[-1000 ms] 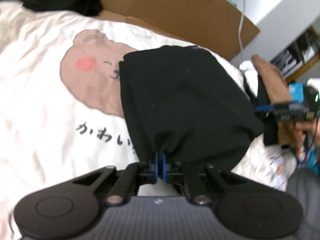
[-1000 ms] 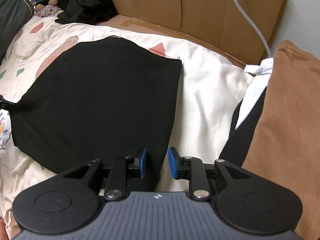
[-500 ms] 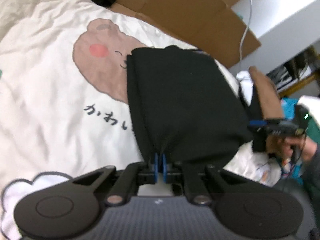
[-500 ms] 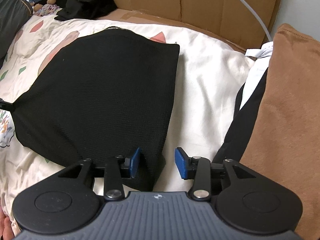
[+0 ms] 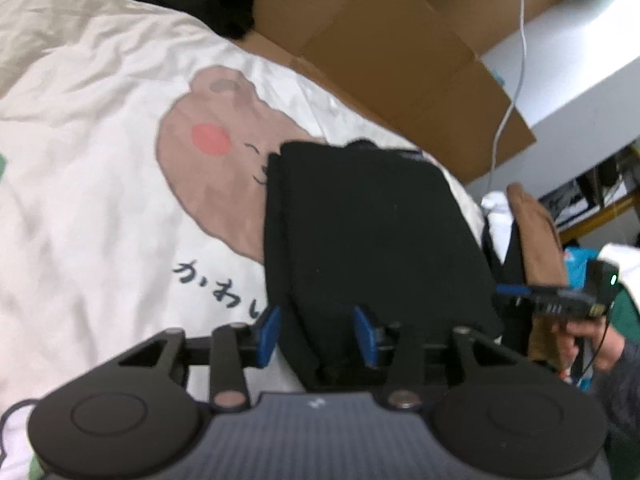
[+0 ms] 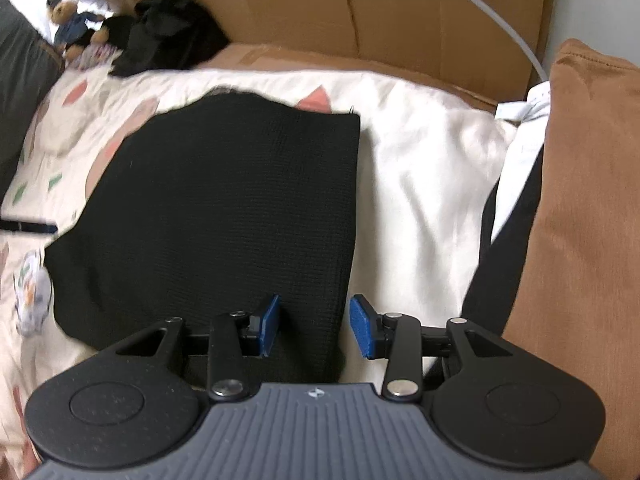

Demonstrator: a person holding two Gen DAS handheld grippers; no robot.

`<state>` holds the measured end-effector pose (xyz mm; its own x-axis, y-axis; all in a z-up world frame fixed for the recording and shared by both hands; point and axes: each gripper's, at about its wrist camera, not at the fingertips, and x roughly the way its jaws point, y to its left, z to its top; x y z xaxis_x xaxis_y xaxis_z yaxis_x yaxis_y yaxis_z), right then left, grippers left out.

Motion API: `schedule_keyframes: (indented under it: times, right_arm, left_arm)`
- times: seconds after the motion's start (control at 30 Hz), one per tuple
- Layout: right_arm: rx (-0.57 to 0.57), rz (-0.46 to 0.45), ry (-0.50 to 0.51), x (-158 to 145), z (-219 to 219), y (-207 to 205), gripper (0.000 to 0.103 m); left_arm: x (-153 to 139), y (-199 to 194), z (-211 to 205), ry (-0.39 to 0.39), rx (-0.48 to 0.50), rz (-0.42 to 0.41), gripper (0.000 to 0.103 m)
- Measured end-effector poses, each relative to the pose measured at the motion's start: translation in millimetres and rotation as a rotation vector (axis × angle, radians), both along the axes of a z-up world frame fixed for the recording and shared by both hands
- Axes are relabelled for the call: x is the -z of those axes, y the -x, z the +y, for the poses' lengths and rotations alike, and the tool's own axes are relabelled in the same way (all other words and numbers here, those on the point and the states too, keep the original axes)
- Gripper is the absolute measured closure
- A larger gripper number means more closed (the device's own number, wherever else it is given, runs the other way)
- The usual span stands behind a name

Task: Fold clothes

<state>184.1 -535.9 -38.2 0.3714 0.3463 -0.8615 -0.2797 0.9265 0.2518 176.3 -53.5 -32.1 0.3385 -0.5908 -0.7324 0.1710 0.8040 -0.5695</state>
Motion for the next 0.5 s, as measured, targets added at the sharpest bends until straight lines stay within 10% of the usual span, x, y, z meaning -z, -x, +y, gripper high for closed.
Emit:
schedule_keyframes:
  times: [0.5]
  right_arm:
    - [0.097,-0.026,-0.010,12.4,6.7,-64.0,0.060]
  left_arm:
    - [10.1,-29.2,-16.7,-0.054,-0.010,-0.038,0.054]
